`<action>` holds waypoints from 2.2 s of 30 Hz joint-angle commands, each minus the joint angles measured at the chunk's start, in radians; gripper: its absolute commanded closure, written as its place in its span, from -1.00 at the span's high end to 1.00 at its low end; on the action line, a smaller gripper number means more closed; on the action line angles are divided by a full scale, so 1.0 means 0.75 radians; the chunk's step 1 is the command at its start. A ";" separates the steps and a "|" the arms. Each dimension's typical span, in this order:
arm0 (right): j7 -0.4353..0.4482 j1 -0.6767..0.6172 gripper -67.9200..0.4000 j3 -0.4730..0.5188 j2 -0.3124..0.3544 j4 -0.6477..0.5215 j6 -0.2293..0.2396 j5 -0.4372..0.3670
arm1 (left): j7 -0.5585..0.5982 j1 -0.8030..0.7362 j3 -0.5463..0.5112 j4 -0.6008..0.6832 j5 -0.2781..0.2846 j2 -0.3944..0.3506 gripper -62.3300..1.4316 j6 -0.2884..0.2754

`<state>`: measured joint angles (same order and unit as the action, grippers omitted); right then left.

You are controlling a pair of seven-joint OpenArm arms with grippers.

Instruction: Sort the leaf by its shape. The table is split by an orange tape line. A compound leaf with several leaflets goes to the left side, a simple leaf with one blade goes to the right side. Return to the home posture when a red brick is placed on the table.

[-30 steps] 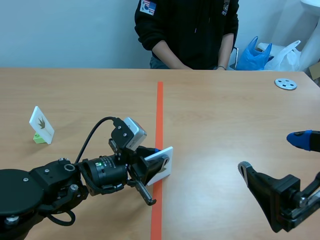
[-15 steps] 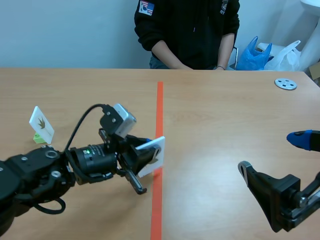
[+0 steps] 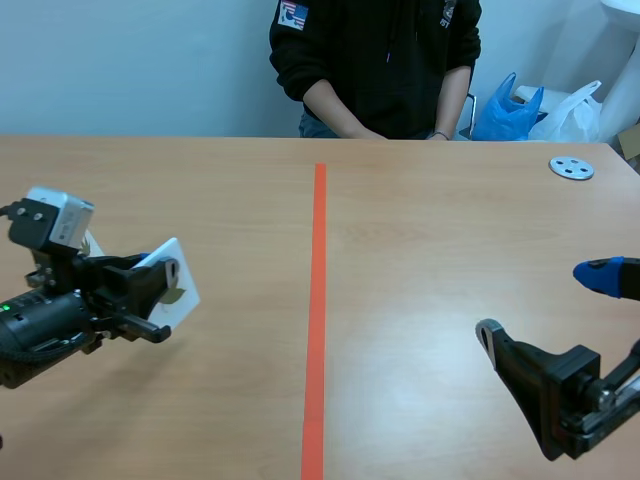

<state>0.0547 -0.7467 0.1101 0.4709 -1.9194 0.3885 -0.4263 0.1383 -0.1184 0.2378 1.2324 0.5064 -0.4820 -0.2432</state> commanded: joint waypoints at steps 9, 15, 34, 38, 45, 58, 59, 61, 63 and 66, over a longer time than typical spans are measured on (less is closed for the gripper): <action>0.014 0.043 1.00 0.015 0.000 -0.005 -0.001 -0.009 | 0.028 -0.046 -0.233 0.013 0.009 0.003 -0.78 0.130; 0.014 0.043 1.00 0.015 0.000 -0.005 -0.001 -0.009 | 0.043 -0.044 -0.243 -0.041 0.009 0.007 -0.78 0.215; 0.002 0.043 1.00 0.015 -0.001 -0.005 0.000 -0.009 | 0.250 0.141 -0.244 -0.464 0.138 0.154 -0.78 0.278; -0.002 0.043 1.00 0.015 -0.001 -0.005 0.000 -0.009 | 0.261 0.157 -0.244 -0.499 0.138 0.162 -0.73 0.276; -0.006 0.043 1.00 0.015 -0.001 -0.005 0.000 -0.010 | 0.298 0.159 -0.244 -0.497 0.137 0.154 -0.10 0.277; -0.007 0.043 1.00 0.015 -0.001 -0.005 0.000 -0.010 | 0.249 0.026 -0.299 -0.087 0.113 0.064 0.85 0.234; -0.007 0.043 1.00 0.015 -0.001 -0.005 0.000 -0.010 | 0.237 0.001 -0.308 -0.031 0.092 0.054 0.90 0.203; -0.007 0.043 1.00 0.015 -0.001 -0.005 0.000 -0.010 | 0.231 -0.055 -0.319 0.082 0.040 0.035 1.00 0.129; -0.007 0.043 1.00 0.015 -0.001 -0.005 0.000 -0.010 | 0.221 -0.114 -0.320 0.193 -0.008 0.015 1.00 0.048; -0.007 0.043 1.00 0.015 0.000 -0.005 0.000 -0.010 | 0.150 -0.196 -0.320 0.348 -0.059 -0.011 1.00 -0.122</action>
<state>0.0429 -0.7238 0.1101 0.4709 -1.9194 0.3885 -0.4267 0.2459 -0.2588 -0.0013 1.4872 0.4564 -0.4854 -0.3260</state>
